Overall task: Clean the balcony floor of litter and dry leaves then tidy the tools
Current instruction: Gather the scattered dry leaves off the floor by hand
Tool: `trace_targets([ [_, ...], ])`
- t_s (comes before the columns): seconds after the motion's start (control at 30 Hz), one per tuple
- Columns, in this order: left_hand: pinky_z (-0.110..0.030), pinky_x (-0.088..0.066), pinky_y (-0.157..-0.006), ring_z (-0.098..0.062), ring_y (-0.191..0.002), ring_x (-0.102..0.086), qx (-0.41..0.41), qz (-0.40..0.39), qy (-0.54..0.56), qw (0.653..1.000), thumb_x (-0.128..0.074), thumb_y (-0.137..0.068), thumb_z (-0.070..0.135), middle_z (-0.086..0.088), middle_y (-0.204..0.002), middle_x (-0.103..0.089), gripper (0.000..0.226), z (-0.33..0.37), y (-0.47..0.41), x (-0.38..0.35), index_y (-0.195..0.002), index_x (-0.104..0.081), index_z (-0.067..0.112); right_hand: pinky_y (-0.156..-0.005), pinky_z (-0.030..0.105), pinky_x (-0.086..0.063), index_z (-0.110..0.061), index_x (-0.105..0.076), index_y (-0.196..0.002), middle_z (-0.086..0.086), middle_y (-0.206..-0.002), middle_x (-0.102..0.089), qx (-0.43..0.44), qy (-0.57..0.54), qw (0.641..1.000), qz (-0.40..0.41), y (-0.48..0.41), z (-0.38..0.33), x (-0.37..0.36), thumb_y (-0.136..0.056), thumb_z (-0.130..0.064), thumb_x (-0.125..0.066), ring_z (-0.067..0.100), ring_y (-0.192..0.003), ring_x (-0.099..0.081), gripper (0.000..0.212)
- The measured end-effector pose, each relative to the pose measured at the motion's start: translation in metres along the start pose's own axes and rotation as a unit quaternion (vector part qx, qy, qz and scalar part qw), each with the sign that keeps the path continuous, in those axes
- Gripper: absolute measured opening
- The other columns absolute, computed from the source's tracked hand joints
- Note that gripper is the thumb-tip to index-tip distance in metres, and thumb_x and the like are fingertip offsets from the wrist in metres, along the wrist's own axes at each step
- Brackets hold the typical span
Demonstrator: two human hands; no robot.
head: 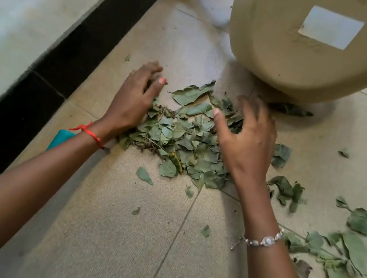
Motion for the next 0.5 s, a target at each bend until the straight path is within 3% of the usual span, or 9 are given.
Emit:
trace_targets([
  [0.03, -0.033, -0.033, -0.108, -0.016, -0.132, -0.036, -0.009, -0.031, -0.011, 0.999, -0.029, -0.091, 0.049, -0.003, -0.149, -0.035, 0.061, 0.004, 0.002, -0.007, -0.141, -0.037, 0.016, -0.116, 0.045, -0.016, -0.027, -0.035, -0.142, 0.001, -0.154, -0.023, -0.001, 0.019, 0.999, -0.031, -0.005, 0.003, -0.006, -0.086, -0.066, -0.036, 0.023, -0.14, -0.02, 0.068],
  [0.1, -0.038, -0.032, -0.109, -0.014, -0.133, -0.034, -0.03, -0.083, 0.003, 0.996, -0.031, -0.093, 0.048, -0.001, -0.151, -0.031, 0.056, 0.014, 0.01, -0.018, -0.142, -0.035, 0.021, -0.116, 0.043, -0.009, -0.028, -0.031, -0.144, 0.0, -0.156, -0.017, 0.021, 0.023, 0.996, -0.086, -0.006, 0.002, -0.018, -0.089, -0.065, -0.035, 0.021, -0.143, -0.012, 0.067],
  [0.2, -0.018, -0.039, -0.098, -0.005, -0.124, -0.04, -0.041, -0.112, 0.071, 0.99, -0.036, -0.097, 0.039, 0.0, -0.146, -0.04, 0.047, 0.022, 0.018, -0.021, -0.142, -0.036, 0.024, -0.11, 0.038, -0.023, -0.025, -0.039, -0.139, -0.002, -0.152, -0.028, 0.032, -0.132, 0.987, -0.082, -0.004, -0.012, -0.014, -0.093, -0.053, -0.042, 0.009, -0.136, -0.025, 0.054],
  [0.3, -0.001, -0.038, -0.084, 0.007, -0.112, -0.047, -0.035, -0.077, 0.112, 0.99, -0.037, -0.093, 0.041, 0.001, -0.138, -0.047, 0.05, 0.02, 0.022, -0.013, -0.14, -0.04, 0.023, -0.11, 0.032, -0.02, -0.025, -0.037, -0.142, -0.005, -0.153, -0.026, 0.046, -0.143, 0.986, -0.067, -0.017, -0.021, -0.013, -0.096, -0.048, -0.041, 0.007, -0.139, -0.023, 0.052],
  [0.4, -0.002, -0.034, -0.087, 0.004, -0.116, -0.045, -0.028, -0.075, 0.109, 0.991, -0.035, -0.09, 0.044, 0.004, -0.139, -0.044, 0.055, 0.016, 0.029, -0.012, -0.14, -0.039, 0.022, -0.116, 0.042, -0.015, -0.029, -0.029, -0.145, -0.006, -0.155, -0.022, 0.105, -0.068, 0.979, -0.161, -0.019, -0.037, -0.037, -0.095, -0.055, -0.033, 0.014, -0.142, -0.019, 0.057],
  [0.5, -0.008, -0.029, -0.096, -0.001, -0.127, -0.037, -0.037, -0.087, 0.095, 0.991, -0.037, -0.089, 0.045, 0.002, -0.146, -0.039, 0.059, 0.018, 0.032, -0.018, -0.142, -0.037, 0.02, -0.113, 0.047, -0.026, -0.024, -0.047, -0.134, -0.004, -0.143, -0.045, 0.129, -0.081, 0.968, -0.199, -0.006, -0.043, -0.039, -0.097, -0.046, -0.037, 0.012, -0.13, -0.04, 0.045],
])
Point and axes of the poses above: each hand's wrist, its own y-axis away from the middle knuckle, its own x-axis out of the back of the hand, z = x × y, the point moved 7 cm from there along -y, towards the middle knuckle
